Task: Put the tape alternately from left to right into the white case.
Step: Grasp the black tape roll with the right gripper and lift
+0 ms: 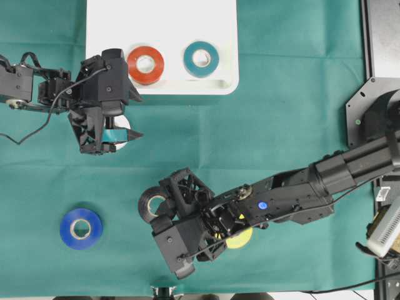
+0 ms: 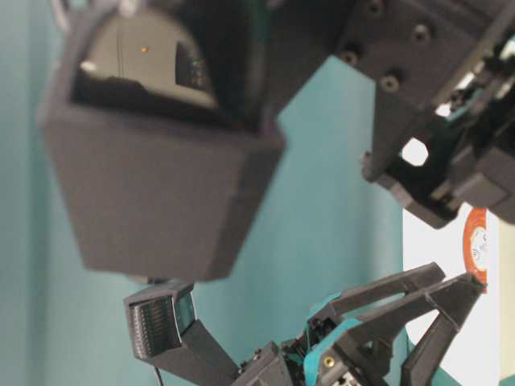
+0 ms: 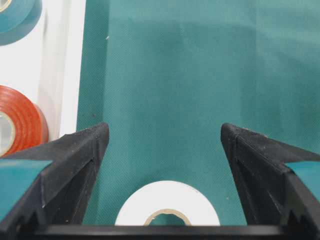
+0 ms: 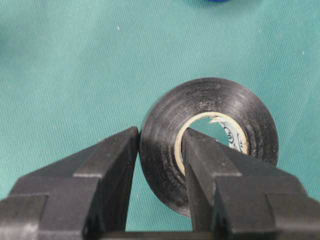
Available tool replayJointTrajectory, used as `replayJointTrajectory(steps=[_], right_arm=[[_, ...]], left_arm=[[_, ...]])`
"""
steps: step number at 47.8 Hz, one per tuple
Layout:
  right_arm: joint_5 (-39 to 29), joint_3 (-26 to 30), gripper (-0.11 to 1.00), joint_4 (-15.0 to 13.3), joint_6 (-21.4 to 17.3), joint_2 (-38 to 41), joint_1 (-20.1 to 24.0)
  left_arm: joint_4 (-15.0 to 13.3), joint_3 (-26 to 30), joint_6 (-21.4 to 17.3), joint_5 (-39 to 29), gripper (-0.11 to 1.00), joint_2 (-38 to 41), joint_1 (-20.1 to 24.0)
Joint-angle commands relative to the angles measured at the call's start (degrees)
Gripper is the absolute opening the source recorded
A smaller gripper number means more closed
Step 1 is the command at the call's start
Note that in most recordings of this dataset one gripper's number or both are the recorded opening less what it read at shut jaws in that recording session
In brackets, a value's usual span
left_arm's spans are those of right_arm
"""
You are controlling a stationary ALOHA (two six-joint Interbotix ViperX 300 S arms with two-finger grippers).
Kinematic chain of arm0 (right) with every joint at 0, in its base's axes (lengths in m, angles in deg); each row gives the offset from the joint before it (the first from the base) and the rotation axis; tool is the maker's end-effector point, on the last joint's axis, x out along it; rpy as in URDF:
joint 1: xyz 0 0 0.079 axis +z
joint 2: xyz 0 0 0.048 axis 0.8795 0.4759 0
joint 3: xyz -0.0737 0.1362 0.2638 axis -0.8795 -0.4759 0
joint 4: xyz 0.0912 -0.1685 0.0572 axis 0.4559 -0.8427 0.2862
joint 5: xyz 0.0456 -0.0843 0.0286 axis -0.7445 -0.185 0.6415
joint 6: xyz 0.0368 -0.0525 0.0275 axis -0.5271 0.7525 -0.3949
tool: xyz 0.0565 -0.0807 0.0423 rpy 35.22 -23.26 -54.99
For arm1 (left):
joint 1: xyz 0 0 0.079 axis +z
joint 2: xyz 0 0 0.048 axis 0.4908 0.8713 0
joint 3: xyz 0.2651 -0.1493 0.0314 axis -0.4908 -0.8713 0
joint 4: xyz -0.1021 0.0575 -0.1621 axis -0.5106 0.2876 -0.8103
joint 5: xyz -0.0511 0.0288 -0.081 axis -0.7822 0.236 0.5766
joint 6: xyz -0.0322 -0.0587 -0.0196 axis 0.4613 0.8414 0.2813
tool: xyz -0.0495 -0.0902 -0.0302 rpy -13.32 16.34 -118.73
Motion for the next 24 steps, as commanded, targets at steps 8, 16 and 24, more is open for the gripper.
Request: replayJointTrajectory(steps=[8, 16, 24], right_arm=[[-1.8, 0.2, 0.02, -0.3, -0.1, -3.0, -0.6], [-4.0, -1.2, 0.02, -0.3, -0.1, -4.7, -2.4], [-4.7, -3.9, 0.02, -0.4, 0.0, -7.2, -5.2]], left_arm=[[-0.1, 0.4, 0.0, 0.2, 0.94, -1.1, 0.1], [-0.1, 0.4, 0.0, 0.3, 0.94, -1.1, 0.0], [-0.2, 0.4, 0.0, 0.3, 0.94, -1.1, -0.4]])
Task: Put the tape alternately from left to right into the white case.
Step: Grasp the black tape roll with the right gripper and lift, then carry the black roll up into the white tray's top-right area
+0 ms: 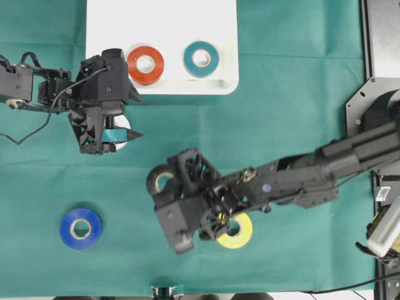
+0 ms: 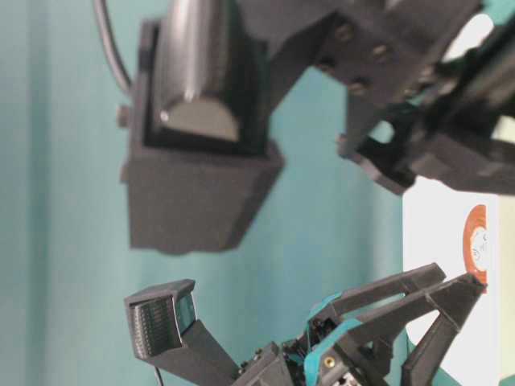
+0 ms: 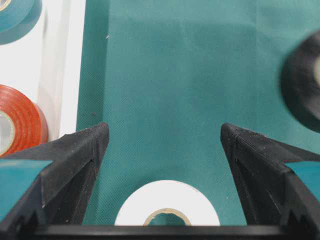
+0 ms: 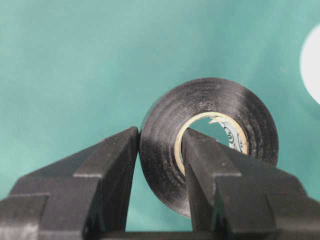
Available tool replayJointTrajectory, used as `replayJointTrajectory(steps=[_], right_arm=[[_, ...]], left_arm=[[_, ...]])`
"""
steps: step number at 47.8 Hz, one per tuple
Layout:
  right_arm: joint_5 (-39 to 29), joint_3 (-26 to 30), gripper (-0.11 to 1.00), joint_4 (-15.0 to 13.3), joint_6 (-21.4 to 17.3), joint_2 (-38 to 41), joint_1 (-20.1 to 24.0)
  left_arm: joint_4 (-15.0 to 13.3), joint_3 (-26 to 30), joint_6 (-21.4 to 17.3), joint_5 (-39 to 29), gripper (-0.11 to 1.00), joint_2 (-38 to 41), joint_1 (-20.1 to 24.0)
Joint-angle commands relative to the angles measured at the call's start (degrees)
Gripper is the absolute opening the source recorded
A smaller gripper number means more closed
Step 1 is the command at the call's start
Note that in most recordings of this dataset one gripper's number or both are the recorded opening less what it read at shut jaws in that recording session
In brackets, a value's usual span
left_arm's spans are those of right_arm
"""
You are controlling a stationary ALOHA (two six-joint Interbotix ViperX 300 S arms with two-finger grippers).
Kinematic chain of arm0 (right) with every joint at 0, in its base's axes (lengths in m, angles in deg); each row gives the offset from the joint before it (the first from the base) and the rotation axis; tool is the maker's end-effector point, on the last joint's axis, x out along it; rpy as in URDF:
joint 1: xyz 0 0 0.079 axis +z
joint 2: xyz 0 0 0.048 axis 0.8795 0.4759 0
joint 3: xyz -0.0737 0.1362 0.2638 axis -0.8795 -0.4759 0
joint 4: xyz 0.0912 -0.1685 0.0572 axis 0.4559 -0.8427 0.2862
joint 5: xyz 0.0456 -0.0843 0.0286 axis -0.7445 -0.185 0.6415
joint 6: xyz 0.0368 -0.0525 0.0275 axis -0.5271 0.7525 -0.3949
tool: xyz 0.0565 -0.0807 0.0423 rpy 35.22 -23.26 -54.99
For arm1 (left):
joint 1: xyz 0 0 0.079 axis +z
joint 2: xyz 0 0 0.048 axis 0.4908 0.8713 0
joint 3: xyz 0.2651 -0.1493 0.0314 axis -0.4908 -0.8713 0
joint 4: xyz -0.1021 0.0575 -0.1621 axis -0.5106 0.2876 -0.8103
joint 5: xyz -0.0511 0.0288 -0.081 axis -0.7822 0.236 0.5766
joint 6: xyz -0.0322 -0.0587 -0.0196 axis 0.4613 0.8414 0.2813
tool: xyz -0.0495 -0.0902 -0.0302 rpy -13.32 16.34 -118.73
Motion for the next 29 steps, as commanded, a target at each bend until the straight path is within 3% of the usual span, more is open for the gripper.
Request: replayJointTrajectory(steps=[1, 29], right_arm=[[-0.1, -0.9, 0.02, -0.4, 0.0, -4.0, -1.8], [0.1, -7.3, 0.02, -4.8, 0.1, -9.9, -15.6]], left_arm=[[-0.1, 0.4, 0.0, 0.4, 0.94, -1.1, -0.3], [-0.1, 0.1, 0.0, 0.4, 0.94, -1.1, -0.4]])
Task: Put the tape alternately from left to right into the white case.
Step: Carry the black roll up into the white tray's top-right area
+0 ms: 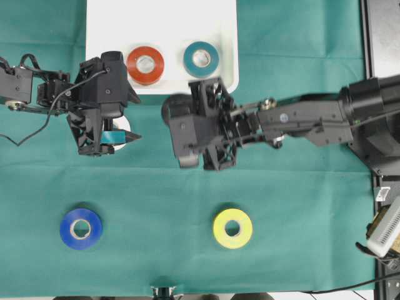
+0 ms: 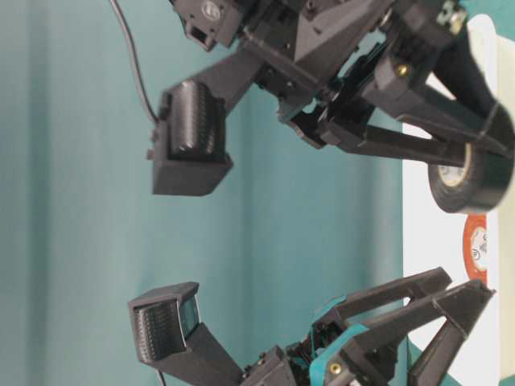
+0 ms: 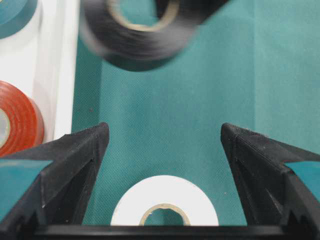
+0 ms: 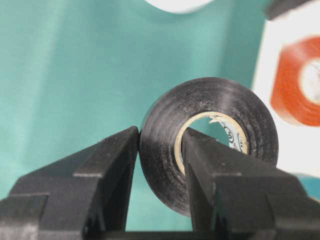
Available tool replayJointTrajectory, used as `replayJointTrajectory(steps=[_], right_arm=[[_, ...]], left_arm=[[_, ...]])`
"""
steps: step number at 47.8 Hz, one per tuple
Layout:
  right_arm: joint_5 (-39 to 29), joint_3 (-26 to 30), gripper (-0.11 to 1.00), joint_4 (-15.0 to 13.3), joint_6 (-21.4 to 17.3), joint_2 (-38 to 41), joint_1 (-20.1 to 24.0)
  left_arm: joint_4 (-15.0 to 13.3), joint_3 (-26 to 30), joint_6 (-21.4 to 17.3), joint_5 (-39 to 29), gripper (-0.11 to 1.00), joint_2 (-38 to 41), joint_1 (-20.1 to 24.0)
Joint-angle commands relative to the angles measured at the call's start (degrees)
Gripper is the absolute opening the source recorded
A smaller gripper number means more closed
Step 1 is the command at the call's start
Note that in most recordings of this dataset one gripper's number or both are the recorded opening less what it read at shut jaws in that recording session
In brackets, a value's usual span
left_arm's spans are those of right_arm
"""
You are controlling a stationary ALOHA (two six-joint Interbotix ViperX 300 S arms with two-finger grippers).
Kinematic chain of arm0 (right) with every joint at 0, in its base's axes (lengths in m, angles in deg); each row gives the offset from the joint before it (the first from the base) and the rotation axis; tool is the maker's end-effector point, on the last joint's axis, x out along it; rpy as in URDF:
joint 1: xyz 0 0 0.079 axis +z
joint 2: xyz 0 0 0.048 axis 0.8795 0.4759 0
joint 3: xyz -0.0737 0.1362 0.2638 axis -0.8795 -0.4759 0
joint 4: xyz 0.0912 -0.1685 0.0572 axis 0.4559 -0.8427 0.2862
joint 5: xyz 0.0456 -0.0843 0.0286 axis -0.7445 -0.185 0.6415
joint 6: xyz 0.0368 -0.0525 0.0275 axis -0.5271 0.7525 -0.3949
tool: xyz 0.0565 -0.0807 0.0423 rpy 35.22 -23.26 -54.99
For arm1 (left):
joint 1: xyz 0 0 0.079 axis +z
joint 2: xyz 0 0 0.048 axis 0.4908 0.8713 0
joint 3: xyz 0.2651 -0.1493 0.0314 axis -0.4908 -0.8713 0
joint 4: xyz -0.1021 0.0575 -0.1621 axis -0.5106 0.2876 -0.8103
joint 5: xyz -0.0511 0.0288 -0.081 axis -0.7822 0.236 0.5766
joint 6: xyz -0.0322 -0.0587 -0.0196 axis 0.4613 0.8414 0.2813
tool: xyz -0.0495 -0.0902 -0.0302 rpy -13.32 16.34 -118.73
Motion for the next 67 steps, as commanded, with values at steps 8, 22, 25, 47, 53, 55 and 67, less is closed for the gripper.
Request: replayJointTrajectory(steps=[8, 22, 25, 47, 53, 55, 67], right_arm=[[0.4, 0.5, 0.02, -2.6, 0.0, -1.8, -5.1], [0.5, 0.5, 0.02, -4.2, 0.1, -1.8, -11.4], [0.6, 0.5, 0.02, -4.2, 0.2, -1.8, -12.7], [4.5, -1.1, 0.02, -4.3, 0.4, -1.8, -22.9], [6.0, -2.0, 0.02, -4.3, 0.4, -1.8, -25.4], [6.5, -2.3, 0.02, -4.2, 0.4, -1.8, -25.8], [9.4, -2.7, 0.02, -4.3, 0.5, -1.7, -26.3]], left_arm=[[-0.2, 0.4, 0.0, 0.3, 0.94, -1.1, -0.2], [-0.2, 0.4, 0.0, 0.4, 0.94, -1.0, -0.3], [-0.2, 0.4, 0.0, 0.3, 0.94, -1.0, -0.4], [-0.2, 0.4, 0.0, 0.3, 0.94, -1.0, -0.5], [-0.2, 0.5, -0.1, 0.4, 0.94, -1.0, -0.5], [-0.2, 0.5, 0.0, 0.4, 0.94, -1.0, -0.5], [-0.2, 0.7, 0.0, 0.3, 0.94, -1.0, -0.5]])
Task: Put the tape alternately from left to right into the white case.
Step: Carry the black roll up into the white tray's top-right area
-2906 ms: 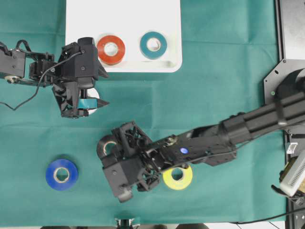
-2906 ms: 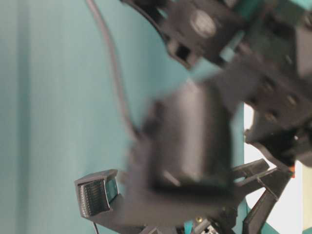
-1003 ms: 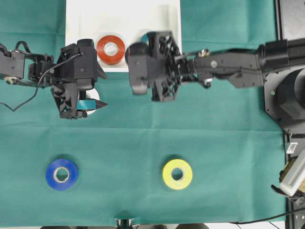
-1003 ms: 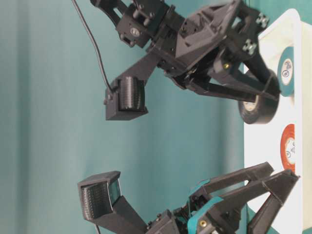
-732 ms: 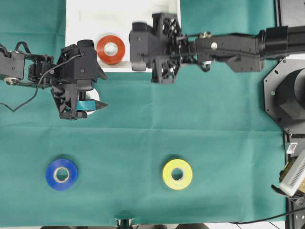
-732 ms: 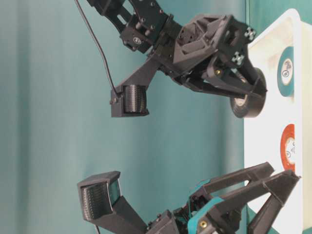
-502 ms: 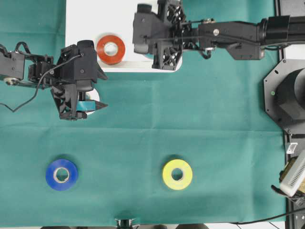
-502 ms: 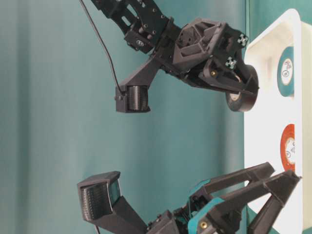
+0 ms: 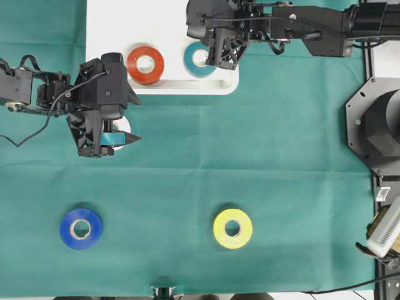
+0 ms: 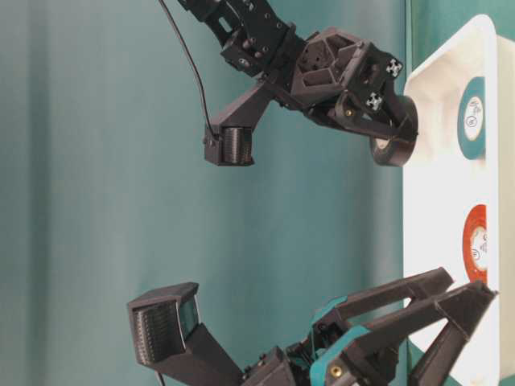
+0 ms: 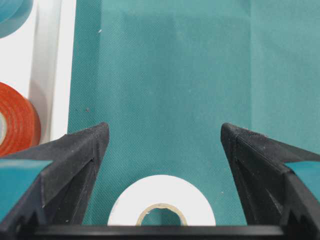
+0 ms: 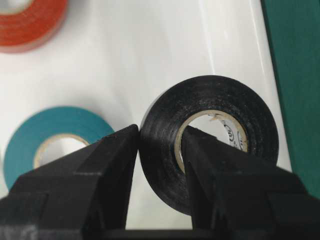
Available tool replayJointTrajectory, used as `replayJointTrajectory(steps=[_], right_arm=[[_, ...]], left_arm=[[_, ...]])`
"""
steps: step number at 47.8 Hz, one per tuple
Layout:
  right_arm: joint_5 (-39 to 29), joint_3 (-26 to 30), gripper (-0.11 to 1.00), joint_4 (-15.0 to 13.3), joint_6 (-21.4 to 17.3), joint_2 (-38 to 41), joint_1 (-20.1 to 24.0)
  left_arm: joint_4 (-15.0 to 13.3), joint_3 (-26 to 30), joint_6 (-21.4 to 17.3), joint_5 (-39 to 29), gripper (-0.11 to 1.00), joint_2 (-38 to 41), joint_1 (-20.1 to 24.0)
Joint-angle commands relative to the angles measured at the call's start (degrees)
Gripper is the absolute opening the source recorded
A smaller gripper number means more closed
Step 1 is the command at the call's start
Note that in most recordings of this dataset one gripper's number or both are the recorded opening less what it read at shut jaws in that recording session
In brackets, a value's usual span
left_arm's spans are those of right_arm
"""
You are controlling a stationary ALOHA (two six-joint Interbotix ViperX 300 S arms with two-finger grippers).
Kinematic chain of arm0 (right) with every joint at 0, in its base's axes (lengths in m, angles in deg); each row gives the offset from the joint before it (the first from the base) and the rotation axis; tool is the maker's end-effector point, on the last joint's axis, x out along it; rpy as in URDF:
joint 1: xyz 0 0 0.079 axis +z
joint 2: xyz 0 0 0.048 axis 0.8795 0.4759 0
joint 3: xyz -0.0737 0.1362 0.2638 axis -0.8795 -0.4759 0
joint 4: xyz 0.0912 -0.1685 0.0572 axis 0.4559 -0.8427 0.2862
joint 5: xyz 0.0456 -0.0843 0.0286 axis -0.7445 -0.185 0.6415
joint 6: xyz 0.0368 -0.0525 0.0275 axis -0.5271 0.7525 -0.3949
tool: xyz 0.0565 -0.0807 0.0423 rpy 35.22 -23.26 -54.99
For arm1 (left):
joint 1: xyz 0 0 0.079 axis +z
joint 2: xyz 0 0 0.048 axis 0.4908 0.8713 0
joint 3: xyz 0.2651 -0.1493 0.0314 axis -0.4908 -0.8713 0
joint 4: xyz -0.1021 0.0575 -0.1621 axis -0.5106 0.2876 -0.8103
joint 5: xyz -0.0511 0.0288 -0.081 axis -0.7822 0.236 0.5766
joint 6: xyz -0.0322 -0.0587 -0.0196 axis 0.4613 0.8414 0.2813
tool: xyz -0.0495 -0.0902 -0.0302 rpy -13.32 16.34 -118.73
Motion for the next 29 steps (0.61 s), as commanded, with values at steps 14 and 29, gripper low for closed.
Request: replayJointTrajectory(steps=[14, 29], right_arm=[[0.9, 0.6, 0.02, -0.2, 0.0, -1.1, -0.8], [0.4, 0.5, 0.12, -0.2, -0.3, -1.0, -0.9]], left_arm=[[-0.2, 0.8, 0.0, 0.4, 0.94, -1.0, -0.2], [-0.2, 0.9, -0.1, 0.3, 0.94, -1.0, -0.2]])
